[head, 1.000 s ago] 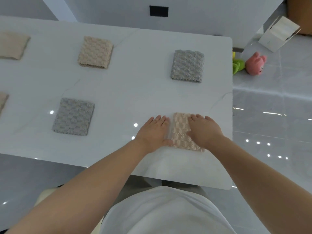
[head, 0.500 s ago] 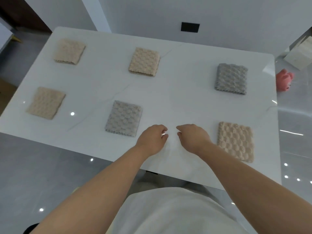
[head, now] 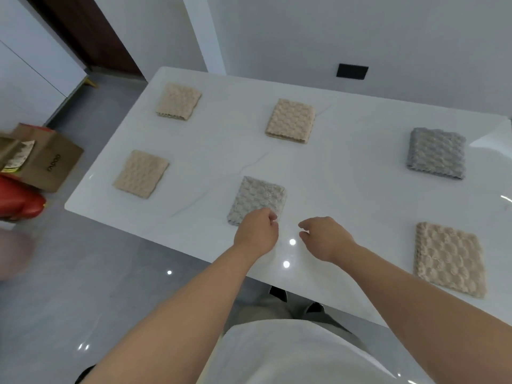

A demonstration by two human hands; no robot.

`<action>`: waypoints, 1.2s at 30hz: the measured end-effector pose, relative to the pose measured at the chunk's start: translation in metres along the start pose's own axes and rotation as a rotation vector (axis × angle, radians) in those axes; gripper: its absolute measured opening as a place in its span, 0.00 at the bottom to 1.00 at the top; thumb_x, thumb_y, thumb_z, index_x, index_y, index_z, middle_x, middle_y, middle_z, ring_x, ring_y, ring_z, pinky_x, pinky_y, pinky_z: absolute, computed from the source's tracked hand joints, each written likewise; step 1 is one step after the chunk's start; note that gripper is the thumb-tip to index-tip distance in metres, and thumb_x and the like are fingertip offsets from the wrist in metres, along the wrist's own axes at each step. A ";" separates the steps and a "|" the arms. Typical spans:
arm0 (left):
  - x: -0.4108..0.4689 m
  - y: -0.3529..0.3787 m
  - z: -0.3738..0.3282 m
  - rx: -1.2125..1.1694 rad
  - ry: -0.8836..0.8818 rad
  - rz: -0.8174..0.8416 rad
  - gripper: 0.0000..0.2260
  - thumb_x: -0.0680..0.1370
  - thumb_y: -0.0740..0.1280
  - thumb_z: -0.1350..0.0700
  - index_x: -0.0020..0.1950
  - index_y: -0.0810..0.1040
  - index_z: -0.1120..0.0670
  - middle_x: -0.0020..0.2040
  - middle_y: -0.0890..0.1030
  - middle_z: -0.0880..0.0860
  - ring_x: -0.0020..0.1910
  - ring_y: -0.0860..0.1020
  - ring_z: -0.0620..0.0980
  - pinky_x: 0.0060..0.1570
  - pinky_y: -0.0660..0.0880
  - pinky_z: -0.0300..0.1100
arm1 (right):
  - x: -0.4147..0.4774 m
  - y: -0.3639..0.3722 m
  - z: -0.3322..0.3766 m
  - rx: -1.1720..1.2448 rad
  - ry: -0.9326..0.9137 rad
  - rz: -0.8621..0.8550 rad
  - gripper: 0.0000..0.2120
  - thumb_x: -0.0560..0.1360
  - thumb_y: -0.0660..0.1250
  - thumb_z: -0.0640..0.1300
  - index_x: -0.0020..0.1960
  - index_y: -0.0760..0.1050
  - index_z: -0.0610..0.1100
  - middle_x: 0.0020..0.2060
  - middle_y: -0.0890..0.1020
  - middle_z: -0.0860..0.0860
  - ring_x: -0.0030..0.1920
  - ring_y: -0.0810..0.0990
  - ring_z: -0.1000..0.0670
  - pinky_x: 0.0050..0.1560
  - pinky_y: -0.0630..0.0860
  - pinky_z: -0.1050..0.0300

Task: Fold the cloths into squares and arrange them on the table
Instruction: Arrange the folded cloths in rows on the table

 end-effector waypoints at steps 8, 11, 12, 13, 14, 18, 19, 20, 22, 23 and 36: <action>0.029 -0.046 0.016 -0.021 -0.057 -0.057 0.11 0.81 0.63 0.56 0.62 0.79 0.52 0.57 0.81 0.49 0.55 0.79 0.49 0.55 0.79 0.46 | 0.030 -0.009 0.042 0.077 -0.025 -0.035 0.20 0.82 0.58 0.49 0.73 0.71 0.48 0.69 0.76 0.51 0.69 0.73 0.47 0.66 0.73 0.50; 0.049 -0.054 0.026 -0.009 -0.052 -0.020 0.13 0.80 0.63 0.57 0.64 0.78 0.52 0.59 0.81 0.49 0.57 0.79 0.49 0.56 0.78 0.45 | 0.047 -0.009 0.054 0.097 0.008 -0.044 0.20 0.82 0.58 0.49 0.72 0.72 0.48 0.68 0.77 0.51 0.67 0.75 0.47 0.66 0.73 0.51; 0.057 -0.056 0.031 -0.001 -0.050 0.000 0.14 0.80 0.63 0.58 0.65 0.78 0.52 0.60 0.80 0.50 0.58 0.79 0.49 0.56 0.78 0.44 | 0.054 -0.010 0.057 0.100 0.027 -0.051 0.20 0.82 0.58 0.49 0.72 0.73 0.47 0.67 0.78 0.51 0.67 0.75 0.47 0.65 0.73 0.51; 0.064 -0.057 0.035 0.017 -0.042 0.021 0.14 0.79 0.63 0.59 0.65 0.78 0.52 0.61 0.80 0.50 0.58 0.78 0.50 0.54 0.78 0.43 | 0.060 -0.011 0.060 0.107 0.048 -0.061 0.19 0.82 0.58 0.49 0.71 0.74 0.47 0.66 0.78 0.50 0.66 0.76 0.47 0.65 0.74 0.51; 0.070 -0.059 0.039 0.039 -0.037 0.044 0.15 0.79 0.63 0.60 0.64 0.78 0.52 0.61 0.80 0.50 0.58 0.79 0.50 0.53 0.77 0.42 | 0.066 -0.012 0.064 0.112 0.070 -0.070 0.18 0.82 0.58 0.48 0.69 0.75 0.46 0.65 0.79 0.49 0.65 0.77 0.46 0.64 0.74 0.51; 0.089 -0.062 0.055 0.080 0.003 0.104 0.19 0.79 0.62 0.62 0.69 0.75 0.53 0.65 0.78 0.52 0.62 0.77 0.52 0.53 0.73 0.40 | 0.086 -0.012 0.076 0.153 0.145 -0.077 0.18 0.81 0.58 0.46 0.68 0.76 0.45 0.64 0.80 0.49 0.63 0.78 0.46 0.63 0.75 0.52; 0.094 -0.063 0.058 0.085 0.017 0.114 0.19 0.79 0.62 0.61 0.70 0.75 0.54 0.66 0.77 0.53 0.63 0.77 0.52 0.54 0.72 0.39 | 0.090 -0.010 0.079 0.160 0.159 -0.071 0.19 0.81 0.58 0.46 0.70 0.75 0.46 0.65 0.79 0.49 0.63 0.78 0.47 0.62 0.75 0.53; 0.099 -0.062 0.060 0.093 0.025 0.127 0.19 0.79 0.62 0.61 0.70 0.75 0.54 0.66 0.77 0.53 0.63 0.77 0.53 0.54 0.72 0.39 | 0.094 -0.008 0.081 0.164 0.172 -0.064 0.20 0.80 0.59 0.46 0.70 0.74 0.47 0.64 0.79 0.49 0.63 0.78 0.47 0.62 0.76 0.53; 0.106 -0.061 0.067 0.111 0.019 0.153 0.16 0.78 0.62 0.61 0.66 0.76 0.56 0.64 0.78 0.55 0.61 0.77 0.54 0.52 0.72 0.40 | 0.102 -0.002 0.083 0.157 0.188 -0.065 0.18 0.79 0.59 0.45 0.66 0.77 0.48 0.61 0.81 0.49 0.58 0.80 0.47 0.58 0.78 0.53; 0.109 -0.059 0.070 0.119 0.012 0.165 0.15 0.78 0.62 0.61 0.65 0.76 0.56 0.63 0.78 0.55 0.61 0.77 0.55 0.51 0.72 0.41 | 0.105 0.000 0.085 0.144 0.192 -0.070 0.16 0.78 0.59 0.44 0.62 0.79 0.48 0.58 0.82 0.49 0.55 0.81 0.46 0.56 0.79 0.51; 0.128 -0.040 0.094 0.224 0.129 0.255 0.11 0.78 0.62 0.55 0.60 0.78 0.53 0.57 0.79 0.54 0.55 0.78 0.56 0.49 0.76 0.45 | 0.098 0.025 0.121 -0.211 0.043 -0.024 0.18 0.78 0.60 0.45 0.67 0.69 0.48 0.64 0.68 0.47 0.66 0.68 0.44 0.59 0.73 0.49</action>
Point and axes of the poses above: each hand's wrist, its own x-axis towards the middle knuckle, its own y-axis out of the palm, z = x × y, the point moved 9 cm from there along x, towards the middle knuckle
